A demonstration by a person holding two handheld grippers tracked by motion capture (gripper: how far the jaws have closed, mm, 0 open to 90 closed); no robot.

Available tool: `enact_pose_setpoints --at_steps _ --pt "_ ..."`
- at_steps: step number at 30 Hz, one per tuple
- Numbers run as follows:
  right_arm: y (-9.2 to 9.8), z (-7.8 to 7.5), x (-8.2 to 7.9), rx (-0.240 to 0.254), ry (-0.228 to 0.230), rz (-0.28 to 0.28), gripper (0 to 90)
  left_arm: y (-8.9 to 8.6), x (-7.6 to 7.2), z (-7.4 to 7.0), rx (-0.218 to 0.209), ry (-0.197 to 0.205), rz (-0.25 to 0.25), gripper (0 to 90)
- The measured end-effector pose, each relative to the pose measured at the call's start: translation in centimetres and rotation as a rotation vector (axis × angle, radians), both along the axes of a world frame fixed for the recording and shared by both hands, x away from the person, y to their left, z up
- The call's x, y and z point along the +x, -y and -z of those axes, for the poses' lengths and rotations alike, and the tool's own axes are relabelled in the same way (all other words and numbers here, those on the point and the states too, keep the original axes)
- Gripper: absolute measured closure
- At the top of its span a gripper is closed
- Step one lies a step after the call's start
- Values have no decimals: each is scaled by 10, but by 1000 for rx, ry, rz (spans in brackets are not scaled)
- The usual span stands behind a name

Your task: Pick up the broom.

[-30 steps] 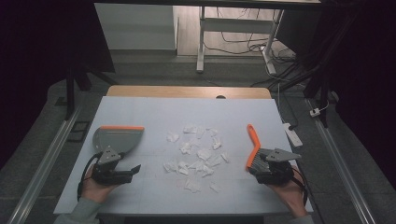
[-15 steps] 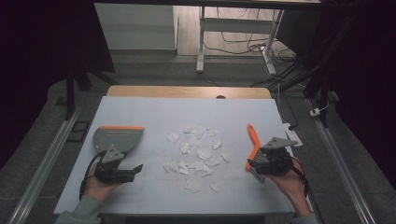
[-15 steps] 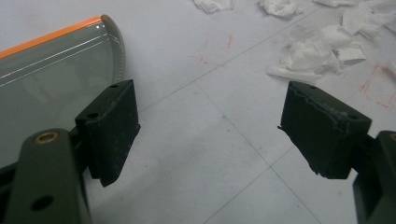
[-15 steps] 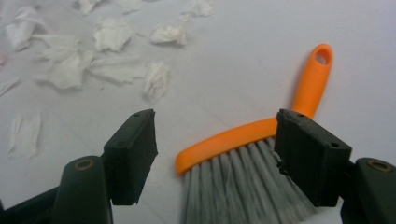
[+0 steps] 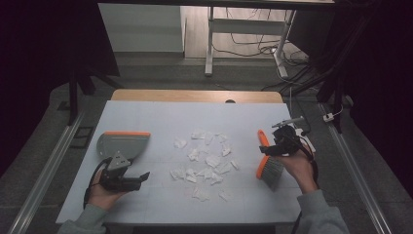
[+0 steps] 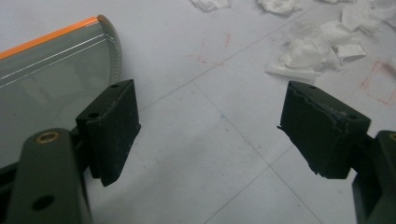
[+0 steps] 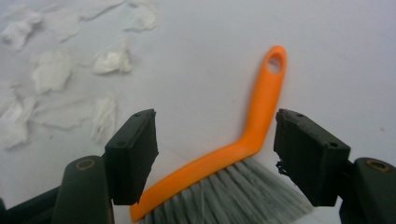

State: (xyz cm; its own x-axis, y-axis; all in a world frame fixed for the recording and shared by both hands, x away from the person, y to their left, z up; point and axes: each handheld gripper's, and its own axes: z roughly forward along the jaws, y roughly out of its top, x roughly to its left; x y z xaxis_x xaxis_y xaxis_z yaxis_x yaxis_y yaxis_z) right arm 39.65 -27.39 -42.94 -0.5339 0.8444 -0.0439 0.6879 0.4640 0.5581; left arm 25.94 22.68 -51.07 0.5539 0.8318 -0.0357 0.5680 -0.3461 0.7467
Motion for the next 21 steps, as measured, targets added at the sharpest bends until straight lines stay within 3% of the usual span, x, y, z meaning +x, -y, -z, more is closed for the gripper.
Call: enact_pose_setpoints --at_steps 1,4,10,16,21 --pt "0 0 0 0 0 0 302 1 0 0 4 0 4 206" --pt "-5 2 22 -41 -80 39 304 2 -1 0 7 4 11 207" --pt "-7 18 49 -74 -176 91 315 1 -3 -1 5 11 8 208" --pt "-4 38 64 -114 -267 140 335 2 -3 -1 11 7 15 209" --pt "-2 48 71 -132 -306 177 363 1 -3 -1 10 10 4 206"
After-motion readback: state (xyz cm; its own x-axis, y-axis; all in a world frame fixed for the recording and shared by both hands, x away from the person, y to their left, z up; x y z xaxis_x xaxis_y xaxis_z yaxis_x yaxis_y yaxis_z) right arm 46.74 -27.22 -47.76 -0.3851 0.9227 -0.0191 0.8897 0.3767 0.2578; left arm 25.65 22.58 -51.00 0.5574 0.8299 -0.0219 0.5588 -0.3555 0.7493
